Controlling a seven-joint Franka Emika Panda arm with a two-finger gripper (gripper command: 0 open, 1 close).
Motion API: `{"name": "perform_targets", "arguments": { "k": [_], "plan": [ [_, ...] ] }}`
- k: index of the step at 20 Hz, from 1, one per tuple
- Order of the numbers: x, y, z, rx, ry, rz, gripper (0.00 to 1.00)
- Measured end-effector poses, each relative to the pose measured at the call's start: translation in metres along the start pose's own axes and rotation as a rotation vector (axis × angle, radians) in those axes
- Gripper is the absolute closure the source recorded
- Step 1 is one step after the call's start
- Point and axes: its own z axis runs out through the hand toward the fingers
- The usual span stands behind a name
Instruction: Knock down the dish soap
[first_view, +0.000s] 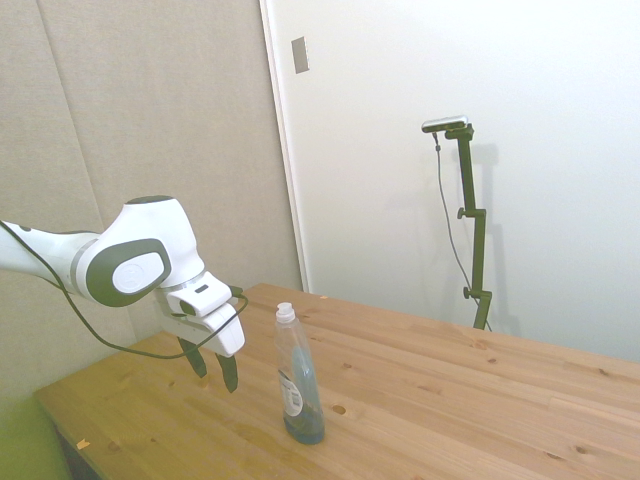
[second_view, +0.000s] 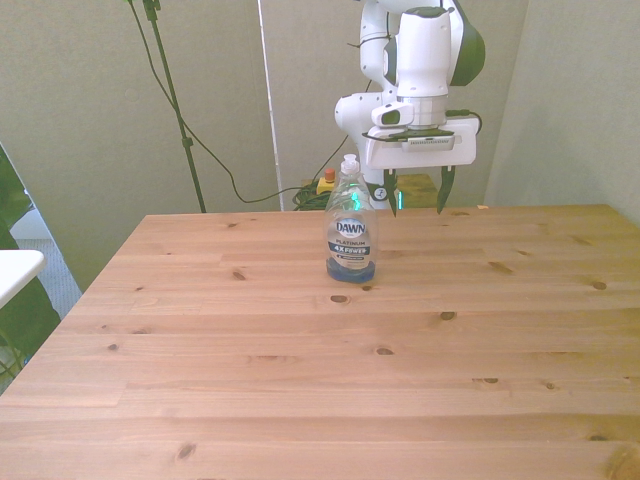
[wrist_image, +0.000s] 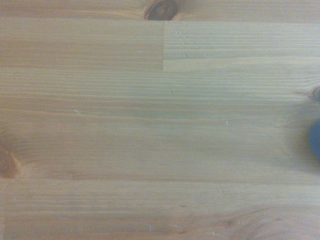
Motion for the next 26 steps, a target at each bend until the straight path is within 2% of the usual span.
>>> {"name": "perform_targets", "arguments": {
  "k": [1, 2, 6, 15, 19, 26],
  "plan": [
    [0.0, 0.0, 0.0, -0.001, 0.0, 0.0, 0.0],
    [0.0, 0.0, 0.0, -0.001, 0.0, -0.001, 1.0],
    [0.01, 0.007, -0.006, 0.017, 0.032, 0.022, 1.0],
    [0.048, 0.063, -0.045, 0.016, 0.135, 0.13, 1.0],
    [0.061, 0.083, -0.05, 0.005, 0.157, 0.164, 1.0],
    [0.086, 0.069, -0.045, 0.01, 0.194, 0.161, 1.0]
  ]
}}
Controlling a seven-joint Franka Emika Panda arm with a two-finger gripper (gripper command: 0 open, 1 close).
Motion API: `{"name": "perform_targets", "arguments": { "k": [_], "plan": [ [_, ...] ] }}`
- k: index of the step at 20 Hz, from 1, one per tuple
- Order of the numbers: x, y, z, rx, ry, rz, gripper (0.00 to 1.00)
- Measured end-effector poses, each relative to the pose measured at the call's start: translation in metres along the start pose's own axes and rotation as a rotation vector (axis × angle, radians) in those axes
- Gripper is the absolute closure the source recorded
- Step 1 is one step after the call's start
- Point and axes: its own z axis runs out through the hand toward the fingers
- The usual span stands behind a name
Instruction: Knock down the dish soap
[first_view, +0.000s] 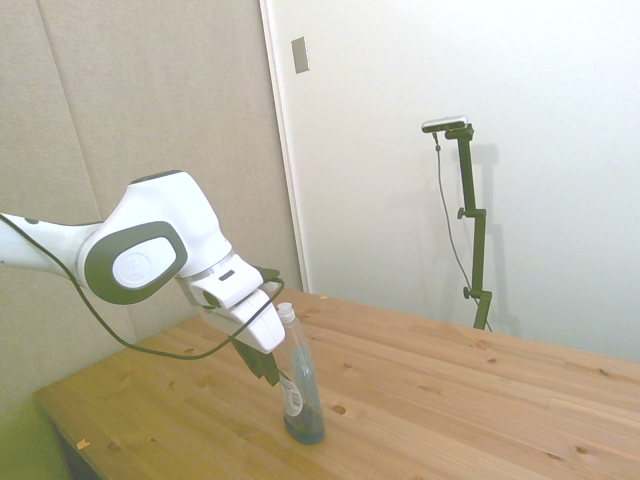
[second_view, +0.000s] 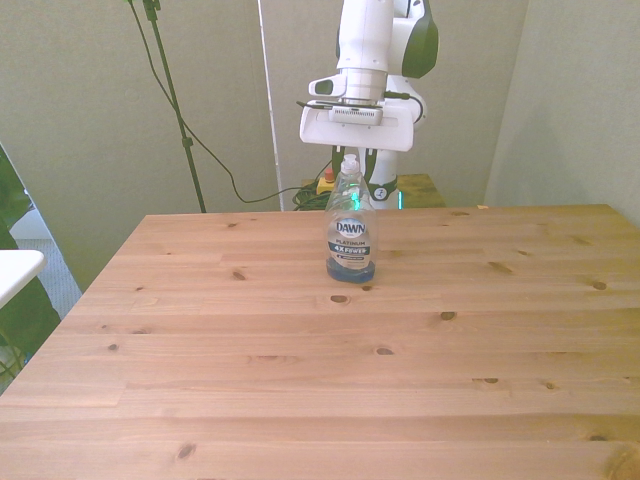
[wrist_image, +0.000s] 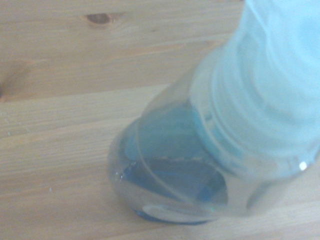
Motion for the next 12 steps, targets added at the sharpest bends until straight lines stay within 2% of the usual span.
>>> {"name": "perform_targets", "arguments": {
  "k": [7, 12],
  "plan": [
    [0.041, -0.045, 0.005, 0.002, 0.06, 0.03, 1.0],
    [0.078, -0.066, 0.035, 0.009, 0.092, 0.065, 1.0]
  ]
}}
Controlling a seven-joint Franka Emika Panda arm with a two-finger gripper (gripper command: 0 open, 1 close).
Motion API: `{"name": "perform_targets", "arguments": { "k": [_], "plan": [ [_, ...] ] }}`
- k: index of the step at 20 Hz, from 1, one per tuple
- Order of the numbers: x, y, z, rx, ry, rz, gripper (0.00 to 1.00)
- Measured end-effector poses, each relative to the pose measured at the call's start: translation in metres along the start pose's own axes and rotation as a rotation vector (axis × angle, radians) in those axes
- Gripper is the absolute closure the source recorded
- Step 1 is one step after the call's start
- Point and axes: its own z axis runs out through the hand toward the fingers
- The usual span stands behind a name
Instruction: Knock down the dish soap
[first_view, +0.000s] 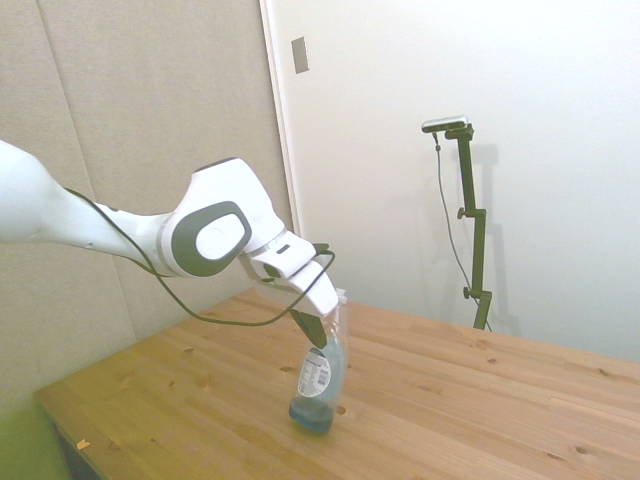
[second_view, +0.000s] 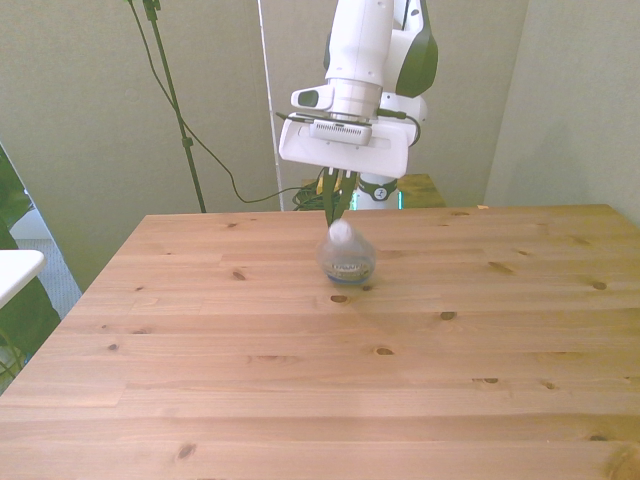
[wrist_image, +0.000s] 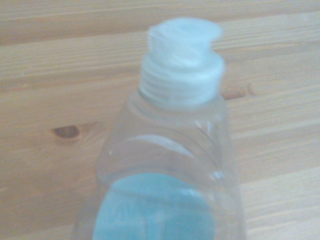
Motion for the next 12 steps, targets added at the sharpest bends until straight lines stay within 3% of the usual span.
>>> {"name": "perform_targets", "arguments": {
  "k": [7, 12],
  "plan": [
    [0.025, -0.058, 0.042, 0.036, 0.051, 0.042, 1.0],
    [0.052, -0.074, 0.06, 0.035, 0.094, 0.073, 1.0]
  ]
}}
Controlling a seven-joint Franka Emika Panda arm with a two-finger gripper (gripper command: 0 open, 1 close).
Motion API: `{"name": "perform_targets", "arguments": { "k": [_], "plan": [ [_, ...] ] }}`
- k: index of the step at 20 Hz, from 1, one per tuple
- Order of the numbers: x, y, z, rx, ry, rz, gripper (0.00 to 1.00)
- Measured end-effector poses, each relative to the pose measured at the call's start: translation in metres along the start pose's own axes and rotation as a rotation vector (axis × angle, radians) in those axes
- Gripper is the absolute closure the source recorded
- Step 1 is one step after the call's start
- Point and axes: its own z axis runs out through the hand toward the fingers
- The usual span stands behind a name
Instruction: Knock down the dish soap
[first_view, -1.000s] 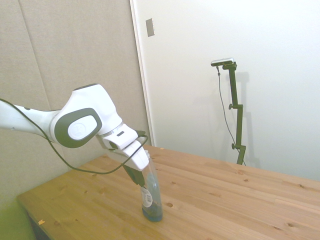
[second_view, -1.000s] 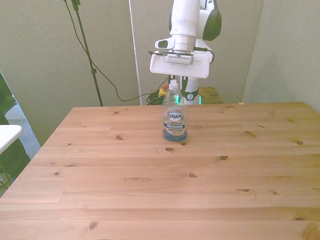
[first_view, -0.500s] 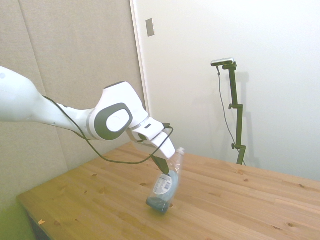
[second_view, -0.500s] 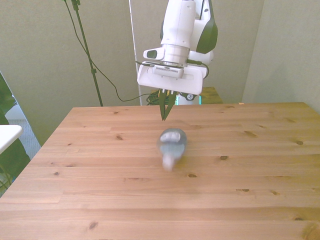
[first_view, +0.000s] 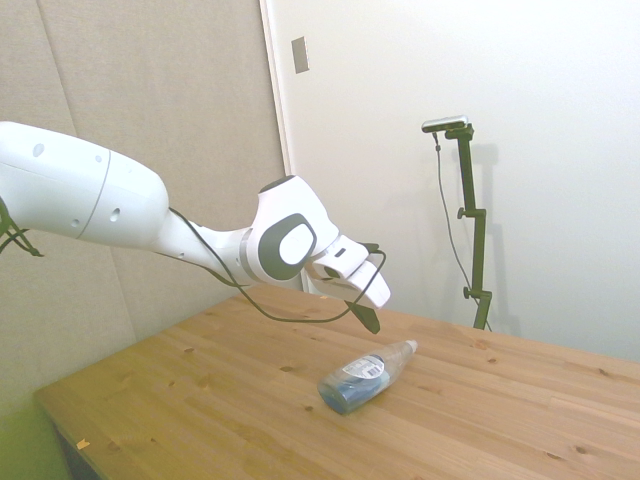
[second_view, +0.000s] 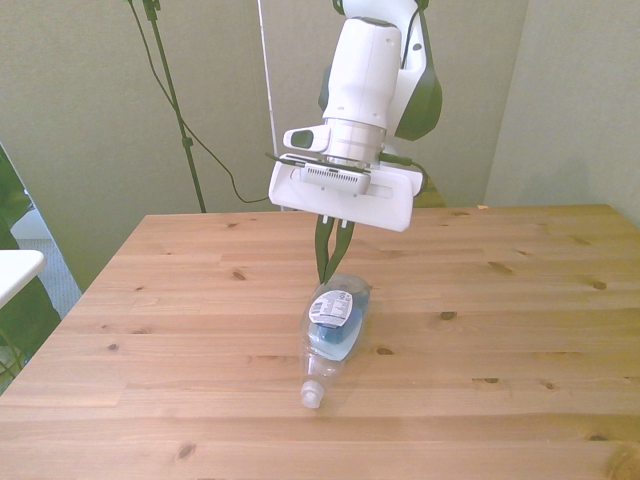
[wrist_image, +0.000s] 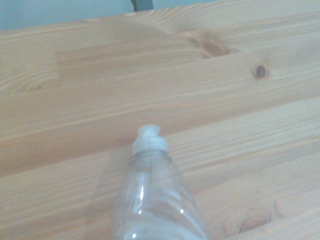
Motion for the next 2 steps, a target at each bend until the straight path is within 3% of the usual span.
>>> {"name": "perform_targets", "arguments": {
  "k": [2],
  "plan": [
    [0.0096, -0.0021, 0.0059, -0.006, 0.017, 0.02, 1.0]
  ]
}}
